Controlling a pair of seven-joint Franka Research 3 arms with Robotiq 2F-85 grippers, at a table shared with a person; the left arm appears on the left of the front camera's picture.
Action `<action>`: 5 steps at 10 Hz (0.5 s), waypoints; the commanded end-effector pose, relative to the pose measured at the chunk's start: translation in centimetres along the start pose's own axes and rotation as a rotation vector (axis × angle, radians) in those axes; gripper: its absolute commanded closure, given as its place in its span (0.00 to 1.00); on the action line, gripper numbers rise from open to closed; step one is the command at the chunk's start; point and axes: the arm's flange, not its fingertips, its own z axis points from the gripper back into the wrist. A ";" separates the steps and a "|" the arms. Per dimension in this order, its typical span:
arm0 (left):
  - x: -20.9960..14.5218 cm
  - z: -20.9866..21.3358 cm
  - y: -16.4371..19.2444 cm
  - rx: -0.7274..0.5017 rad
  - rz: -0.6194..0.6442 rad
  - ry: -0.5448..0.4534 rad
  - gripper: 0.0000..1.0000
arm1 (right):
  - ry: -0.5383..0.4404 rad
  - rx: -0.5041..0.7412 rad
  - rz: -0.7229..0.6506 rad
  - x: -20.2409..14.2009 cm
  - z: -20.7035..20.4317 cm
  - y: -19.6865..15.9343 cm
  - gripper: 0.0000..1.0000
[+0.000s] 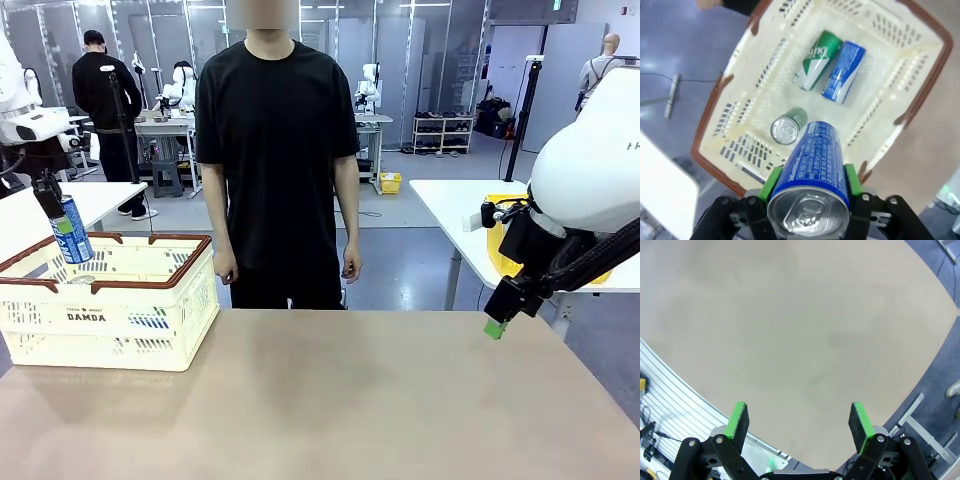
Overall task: Place the drinks into the Shopping basket.
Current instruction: Pick up one drink and place it into the Shopping basket.
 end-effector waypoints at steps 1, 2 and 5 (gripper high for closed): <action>0.3 0.0 1.6 -0.037 -0.045 0.059 0.41 | 0.000 0.001 0.002 -0.1 0.0 0.0 0.00; 0.2 -0.8 1.9 -0.070 -0.055 0.069 0.41 | 0.000 0.001 0.002 -0.1 0.0 0.0 0.00; 0.1 -3.2 2.0 -0.137 -0.081 0.059 0.41 | 0.000 0.001 0.002 -0.1 0.0 0.0 0.00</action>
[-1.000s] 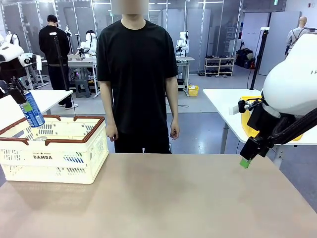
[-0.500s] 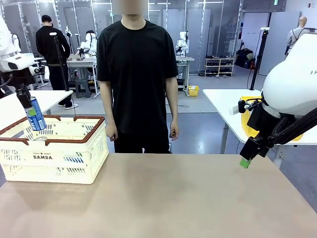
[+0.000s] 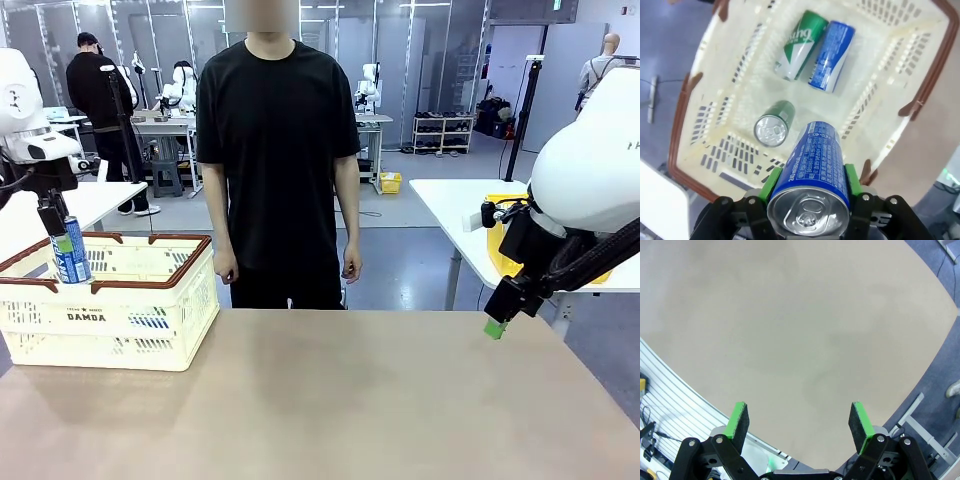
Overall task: Place the drinks into the Shopping basket.
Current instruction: Pick up one drink and place it into the Shopping basket.
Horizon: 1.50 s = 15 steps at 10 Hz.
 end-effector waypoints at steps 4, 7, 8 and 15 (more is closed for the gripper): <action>0.3 -2.3 0.9 -0.042 -0.040 0.027 0.41 | 0.000 0.001 0.002 -0.1 0.0 0.0 0.00; 0.3 -4.8 0.9 -0.061 -0.116 0.023 0.41 | 0.000 0.001 0.002 -0.1 0.0 0.0 0.00; 0.2 -5.7 0.9 -0.058 -0.146 0.033 0.41 | 0.000 0.001 0.002 -0.1 0.0 0.0 0.00; 0.7 -7.6 1.2 -0.105 -0.140 0.033 0.41 | 0.000 0.001 0.002 -0.1 0.0 0.0 0.00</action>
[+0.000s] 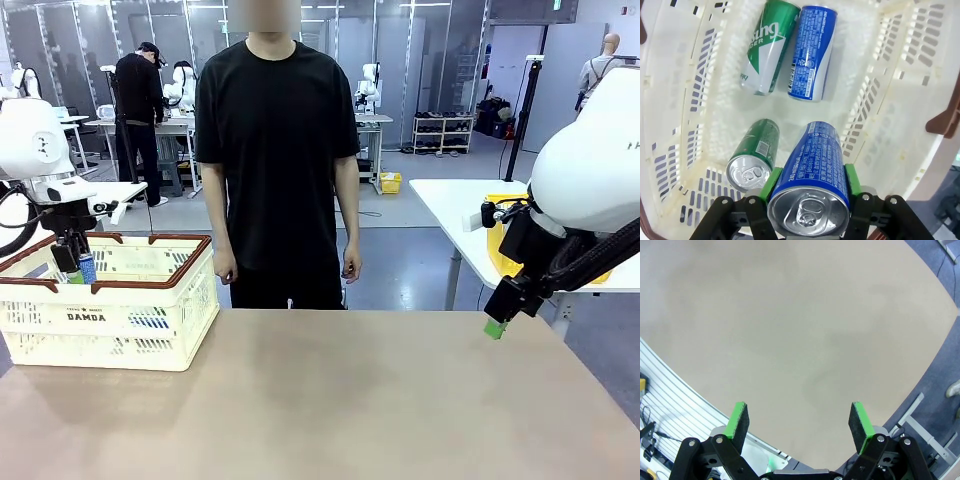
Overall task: Place the drinks into the Shopping basket.
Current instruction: Pick up one drink and place it into the Shopping basket.
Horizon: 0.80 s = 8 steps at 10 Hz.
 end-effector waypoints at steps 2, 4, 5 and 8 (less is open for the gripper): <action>-0.1 0.4 -0.1 -0.001 0.010 0.002 0.41 | 0.000 0.001 0.002 -0.1 0.0 0.0 0.00; 0.2 -0.5 0.6 -0.007 -0.005 -0.004 0.41 | 0.000 0.001 0.002 -0.1 0.0 0.0 0.00; 0.1 -1.1 0.9 -0.016 0.000 0.003 0.41 | 0.000 0.001 0.002 -0.1 0.0 0.0 0.00; 0.0 -2.9 1.1 -0.012 -0.010 0.006 0.41 | 0.000 0.001 0.002 -0.1 0.0 0.0 0.00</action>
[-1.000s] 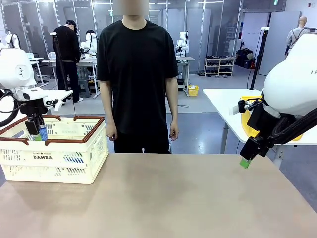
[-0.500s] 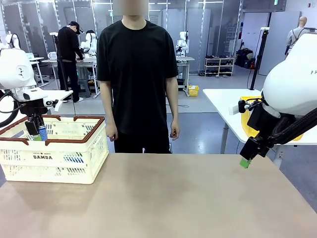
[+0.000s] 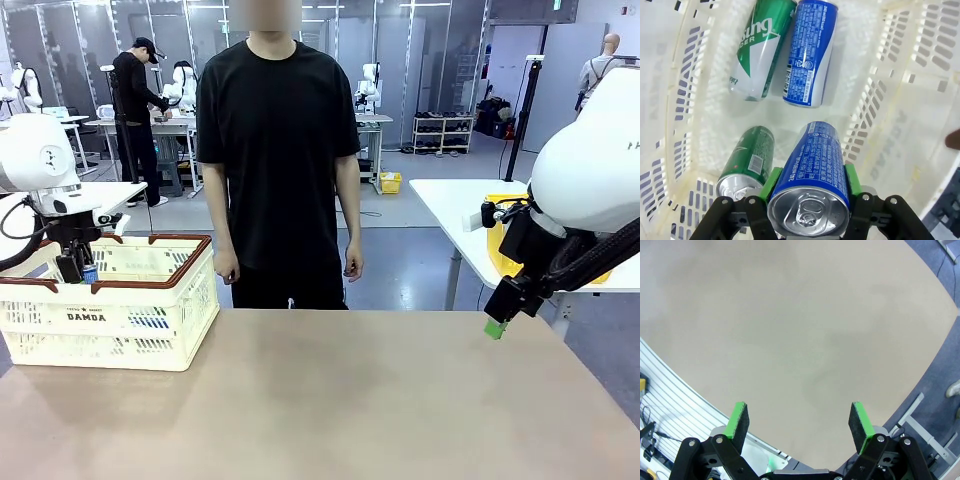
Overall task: Place the drinks into the Shopping basket.
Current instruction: Pick up one drink and place it into the Shopping basket.
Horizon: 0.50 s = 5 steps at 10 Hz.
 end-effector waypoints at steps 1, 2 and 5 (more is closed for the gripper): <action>0.0 -0.9 0.6 0.036 -0.007 0.015 0.41 | 0.000 0.001 0.002 -0.1 0.0 0.0 0.00; 0.1 -2.0 1.1 0.036 -0.007 0.020 0.41 | 0.000 0.001 0.002 -0.1 0.0 0.0 0.00; 0.0 -4.4 1.8 0.029 -0.016 0.029 0.41 | 0.000 0.001 0.002 -0.1 0.0 0.0 0.00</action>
